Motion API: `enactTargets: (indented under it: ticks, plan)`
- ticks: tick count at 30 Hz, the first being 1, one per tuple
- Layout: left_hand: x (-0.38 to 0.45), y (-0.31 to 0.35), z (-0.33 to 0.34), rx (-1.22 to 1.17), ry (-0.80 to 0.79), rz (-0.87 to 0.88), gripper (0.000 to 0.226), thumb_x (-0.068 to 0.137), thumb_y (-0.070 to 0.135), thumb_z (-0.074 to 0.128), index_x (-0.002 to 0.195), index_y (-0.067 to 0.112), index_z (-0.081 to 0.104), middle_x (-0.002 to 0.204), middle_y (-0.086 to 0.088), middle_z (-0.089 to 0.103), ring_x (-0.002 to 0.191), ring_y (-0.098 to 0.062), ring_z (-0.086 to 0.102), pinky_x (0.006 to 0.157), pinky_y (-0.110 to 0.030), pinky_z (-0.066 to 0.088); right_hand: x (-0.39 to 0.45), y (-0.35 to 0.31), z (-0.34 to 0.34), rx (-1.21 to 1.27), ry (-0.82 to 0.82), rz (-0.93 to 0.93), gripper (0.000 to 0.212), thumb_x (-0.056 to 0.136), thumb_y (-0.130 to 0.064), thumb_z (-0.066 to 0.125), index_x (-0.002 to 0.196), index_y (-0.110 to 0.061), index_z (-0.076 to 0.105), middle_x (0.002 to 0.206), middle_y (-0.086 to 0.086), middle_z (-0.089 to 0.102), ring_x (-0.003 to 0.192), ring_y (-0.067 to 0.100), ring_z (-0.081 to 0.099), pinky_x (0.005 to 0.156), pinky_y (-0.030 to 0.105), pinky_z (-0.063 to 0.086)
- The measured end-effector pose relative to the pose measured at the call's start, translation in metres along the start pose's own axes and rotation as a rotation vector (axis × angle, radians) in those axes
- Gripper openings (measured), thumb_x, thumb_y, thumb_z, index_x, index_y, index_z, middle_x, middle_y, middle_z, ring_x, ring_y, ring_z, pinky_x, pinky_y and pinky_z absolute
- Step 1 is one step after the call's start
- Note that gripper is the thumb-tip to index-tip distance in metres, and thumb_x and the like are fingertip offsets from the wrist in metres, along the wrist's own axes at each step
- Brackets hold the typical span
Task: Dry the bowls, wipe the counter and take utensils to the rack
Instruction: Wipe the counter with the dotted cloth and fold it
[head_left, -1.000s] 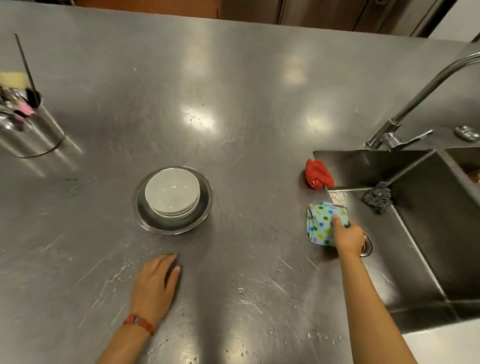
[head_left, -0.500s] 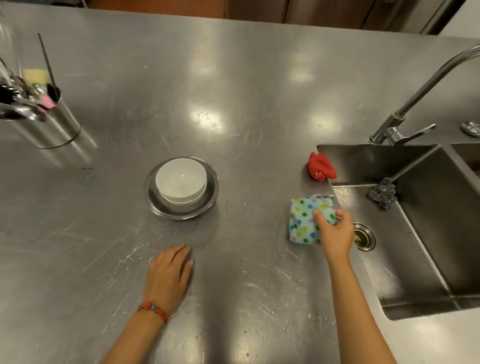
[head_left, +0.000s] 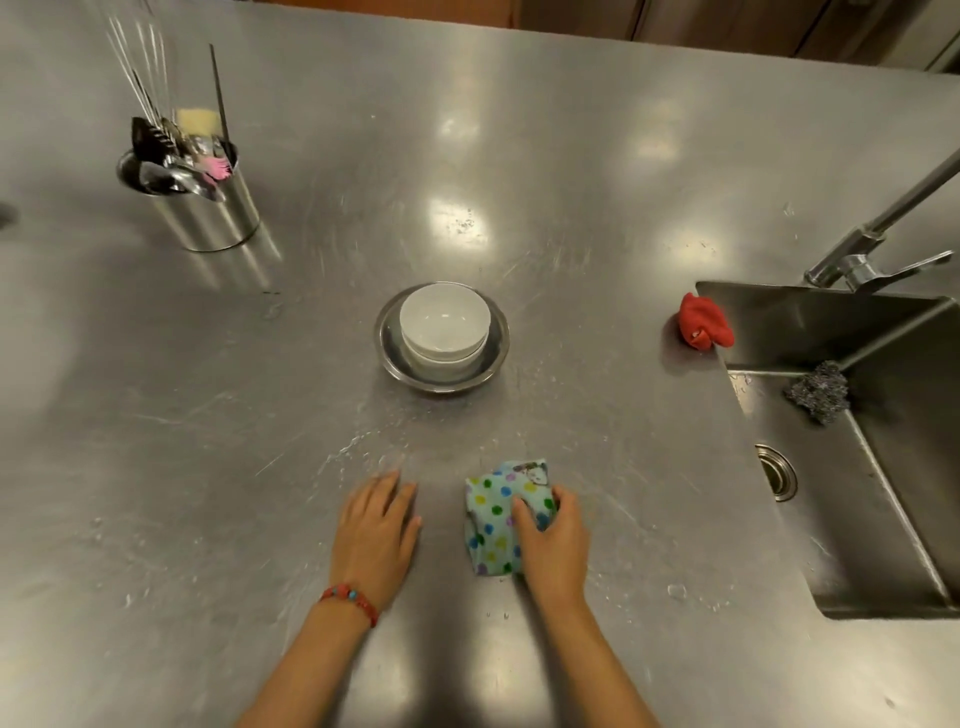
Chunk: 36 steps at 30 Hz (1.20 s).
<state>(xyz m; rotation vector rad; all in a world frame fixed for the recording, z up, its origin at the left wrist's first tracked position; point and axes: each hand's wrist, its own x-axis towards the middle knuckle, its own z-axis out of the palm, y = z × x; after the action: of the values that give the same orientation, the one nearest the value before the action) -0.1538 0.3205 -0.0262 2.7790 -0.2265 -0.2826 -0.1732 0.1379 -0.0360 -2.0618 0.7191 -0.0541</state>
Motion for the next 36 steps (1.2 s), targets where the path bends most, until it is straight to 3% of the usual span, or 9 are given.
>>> enactTargets:
  ticks: [2, 5, 8, 13, 16, 19, 22, 28, 36]
  plan:
    - [-0.003, -0.003, 0.0, 0.041, -0.018, -0.019, 0.051, 0.082, 0.034, 0.035, 0.097, 0.0, 0.07, 0.105, -0.023, 0.068, 0.093, -0.042, 0.066, 0.073, -0.056, 0.053, -0.003, 0.0, 0.005, -0.314, 0.099, -0.232, 0.051, 0.085, -0.026, 0.063, 0.131, -0.012, 0.045, 0.135, 0.013, 0.048, 0.125, 0.031, 0.044, 0.102, 0.04, 0.037]
    - [-0.005, -0.006, 0.001, 0.082, -0.035, -0.017, 0.049, 0.077, 0.031, 0.037, 0.098, 0.002, 0.07, 0.106, -0.022, 0.068, 0.095, -0.041, 0.065, 0.075, -0.055, 0.052, -0.003, 0.002, 0.014, -0.524, -0.059, -0.457, 0.057, 0.087, -0.041, 0.057, 0.138, -0.022, 0.041, 0.15, 0.009, 0.033, 0.14, 0.033, 0.026, 0.113, 0.047, 0.022]
    - [-0.006, -0.009, 0.003, 0.096, -0.023, 0.014, 0.041, 0.076, 0.03, 0.049, 0.101, 0.004, 0.07, 0.109, -0.02, 0.068, 0.099, -0.039, 0.065, 0.078, -0.054, 0.052, 0.002, 0.009, 0.024, -0.786, -0.081, -0.59, 0.049, 0.081, -0.045, 0.064, 0.124, -0.024, 0.058, 0.136, 0.01, 0.053, 0.13, 0.037, 0.042, 0.106, 0.053, 0.032]
    - [-0.004, -0.013, 0.012, 0.009, 0.04, 0.001, 0.045, 0.077, 0.017, 0.072, 0.118, 0.004, 0.06, 0.127, -0.021, 0.056, 0.119, -0.041, 0.051, 0.098, -0.055, 0.039, 0.039, -0.003, 0.033, -0.798, -0.114, -0.553, 0.044, 0.092, -0.044, 0.046, 0.13, -0.023, 0.051, 0.142, 0.012, 0.045, 0.137, 0.037, 0.03, 0.113, 0.052, 0.019]
    - [-0.004, -0.015, 0.016, 0.05, 0.04, 0.032, 0.037, 0.076, 0.022, 0.065, 0.108, 0.004, 0.066, 0.116, -0.02, 0.064, 0.106, -0.04, 0.06, 0.086, -0.057, 0.047, 0.07, -0.018, 0.039, -0.787, -0.139, -0.523, 0.046, 0.096, -0.044, 0.033, 0.136, -0.024, 0.043, 0.149, 0.011, 0.035, 0.142, 0.034, 0.017, 0.116, 0.049, 0.008]
    - [-0.003, -0.016, 0.017, -0.004, 0.056, 0.026, 0.038, 0.078, 0.018, 0.067, 0.113, 0.003, 0.063, 0.122, -0.021, 0.061, 0.113, -0.041, 0.056, 0.092, -0.057, 0.043, 0.088, -0.03, 0.043, -0.81, -0.15, -0.477, 0.046, 0.097, -0.044, 0.027, 0.139, -0.028, 0.037, 0.152, 0.007, 0.029, 0.144, 0.03, 0.011, 0.116, 0.05, 0.004]
    - [-0.004, -0.018, 0.02, -0.018, 0.065, 0.021, 0.045, 0.078, 0.013, 0.07, 0.119, 0.003, 0.058, 0.129, -0.021, 0.055, 0.121, -0.042, 0.048, 0.099, -0.057, 0.036, 0.076, -0.025, 0.043, -0.827, -0.165, -0.473, 0.046, 0.098, -0.043, 0.027, 0.141, -0.029, 0.033, 0.153, 0.004, 0.028, 0.144, 0.028, 0.011, 0.115, 0.051, 0.008]
    - [0.0, -0.016, 0.026, -0.06, 0.065, -0.017, 0.048, 0.093, 0.026, 0.048, 0.138, 0.013, 0.037, 0.151, -0.011, 0.027, 0.141, -0.029, 0.018, 0.115, -0.044, 0.011, 0.001, 0.013, 0.028, -0.814, -0.146, -0.625, 0.042, 0.092, -0.044, 0.033, 0.124, -0.03, 0.056, 0.134, 0.003, 0.056, 0.129, 0.031, 0.045, 0.104, 0.052, 0.035]
    - [0.027, 0.01, 0.026, -0.065, 0.022, 0.008, 0.05, 0.095, 0.029, 0.043, 0.141, 0.016, 0.028, 0.154, -0.008, 0.017, 0.143, -0.026, 0.009, 0.116, -0.043, 0.006, 0.1, -0.005, 0.018, -0.757, -0.108, -0.495, 0.043, 0.095, -0.041, 0.035, 0.134, -0.027, 0.046, 0.144, 0.005, 0.043, 0.139, 0.031, 0.026, 0.112, 0.049, 0.023]
